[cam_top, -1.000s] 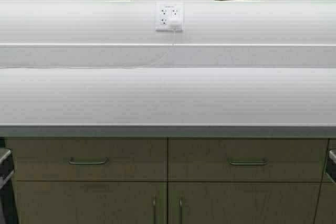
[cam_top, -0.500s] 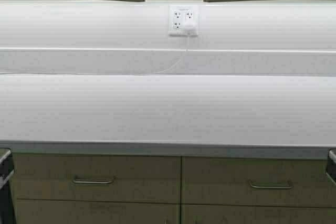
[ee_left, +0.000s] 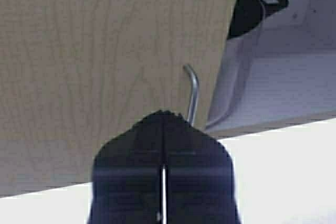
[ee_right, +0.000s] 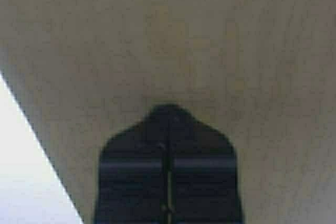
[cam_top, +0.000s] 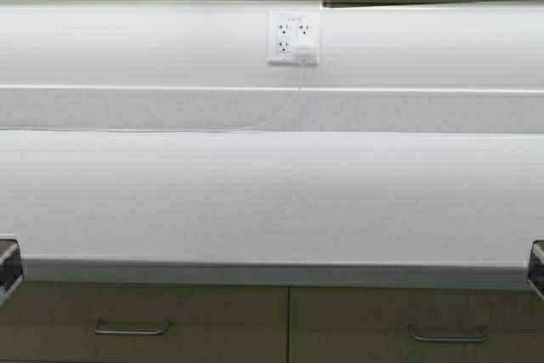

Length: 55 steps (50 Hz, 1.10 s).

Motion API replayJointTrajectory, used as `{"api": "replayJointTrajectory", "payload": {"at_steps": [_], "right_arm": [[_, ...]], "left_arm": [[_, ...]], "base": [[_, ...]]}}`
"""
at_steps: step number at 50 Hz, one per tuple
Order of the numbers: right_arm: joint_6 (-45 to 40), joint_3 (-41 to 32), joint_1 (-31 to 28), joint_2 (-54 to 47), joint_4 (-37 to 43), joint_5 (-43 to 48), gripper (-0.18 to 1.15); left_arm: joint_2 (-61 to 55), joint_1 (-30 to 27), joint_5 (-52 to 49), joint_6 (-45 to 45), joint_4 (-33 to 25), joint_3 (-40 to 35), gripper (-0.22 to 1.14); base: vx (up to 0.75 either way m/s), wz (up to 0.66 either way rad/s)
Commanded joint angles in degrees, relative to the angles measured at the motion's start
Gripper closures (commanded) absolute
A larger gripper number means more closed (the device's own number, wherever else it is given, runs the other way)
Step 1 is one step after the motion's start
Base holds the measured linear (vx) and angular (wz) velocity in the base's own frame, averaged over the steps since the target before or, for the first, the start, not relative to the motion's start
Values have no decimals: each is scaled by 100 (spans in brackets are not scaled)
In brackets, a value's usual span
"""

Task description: Open the cabinet, put the pot inside, then close it

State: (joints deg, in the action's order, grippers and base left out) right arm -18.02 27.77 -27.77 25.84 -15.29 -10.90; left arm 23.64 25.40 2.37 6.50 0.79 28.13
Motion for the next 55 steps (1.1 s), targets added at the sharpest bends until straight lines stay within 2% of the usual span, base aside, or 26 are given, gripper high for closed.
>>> {"api": "replayJointTrajectory", "payload": {"at_steps": [1, 6, 27, 55], "right_arm": [[9, -571, -132, -527, -9, 185, 91], [-18, -729, -132, -659, -18, 158, 91], [-18, 53, -132, 290, 18, -202, 91], [-53, 237, -132, 316, 26, -272, 91]], "left_arm": [[360, 44, 0, -35, 44, 132, 88], [387, 44, -18, 26, 18, 141, 88], [281, 70, -26, 158, -35, 352, 88], [97, 70, -9, 149, -44, 457, 88]], "base": [[14, -5], [12, 1], [9, 2], [4, 1]]}}
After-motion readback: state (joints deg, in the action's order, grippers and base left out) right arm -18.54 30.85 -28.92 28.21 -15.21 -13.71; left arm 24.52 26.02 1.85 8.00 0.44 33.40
